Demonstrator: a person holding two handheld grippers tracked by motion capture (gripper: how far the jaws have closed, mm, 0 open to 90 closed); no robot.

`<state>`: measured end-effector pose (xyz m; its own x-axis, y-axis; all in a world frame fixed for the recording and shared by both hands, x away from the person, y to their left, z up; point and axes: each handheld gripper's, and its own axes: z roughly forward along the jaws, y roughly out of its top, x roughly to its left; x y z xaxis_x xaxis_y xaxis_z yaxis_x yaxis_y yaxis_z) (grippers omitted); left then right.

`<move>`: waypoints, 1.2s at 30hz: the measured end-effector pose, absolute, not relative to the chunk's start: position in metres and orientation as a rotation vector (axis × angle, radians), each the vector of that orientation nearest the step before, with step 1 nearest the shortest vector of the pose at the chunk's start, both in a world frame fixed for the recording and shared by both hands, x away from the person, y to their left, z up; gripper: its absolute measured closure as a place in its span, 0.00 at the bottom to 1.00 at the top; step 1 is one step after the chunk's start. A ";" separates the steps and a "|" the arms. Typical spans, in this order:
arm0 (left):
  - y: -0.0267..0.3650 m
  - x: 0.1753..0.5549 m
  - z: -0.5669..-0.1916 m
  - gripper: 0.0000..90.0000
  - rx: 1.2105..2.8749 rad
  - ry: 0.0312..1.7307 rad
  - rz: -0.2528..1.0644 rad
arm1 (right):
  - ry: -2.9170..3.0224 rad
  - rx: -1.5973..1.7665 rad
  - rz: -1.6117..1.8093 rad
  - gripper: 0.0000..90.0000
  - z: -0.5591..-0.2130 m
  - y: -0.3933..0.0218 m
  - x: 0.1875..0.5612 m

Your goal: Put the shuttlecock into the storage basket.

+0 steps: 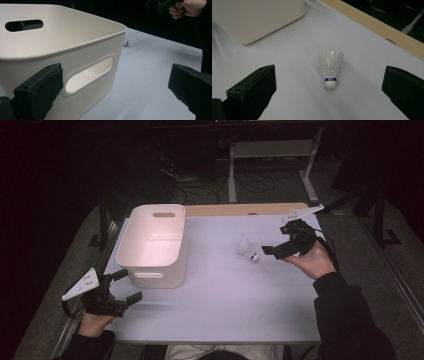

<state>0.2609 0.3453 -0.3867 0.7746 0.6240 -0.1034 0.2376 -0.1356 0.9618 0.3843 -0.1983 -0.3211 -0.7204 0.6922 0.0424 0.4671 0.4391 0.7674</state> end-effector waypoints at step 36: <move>0.345 0.261 -0.387 0.00 1.716 0.679 0.380 | 2.520 1.004 1.087 0.00 -0.338 -0.178 0.415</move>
<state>0.2608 0.3452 -0.3867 0.7768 0.6214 -0.1025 0.2373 -0.1380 0.9616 0.4152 -0.1784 -0.3382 -0.7426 0.6666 0.0650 0.5048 0.4934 0.7083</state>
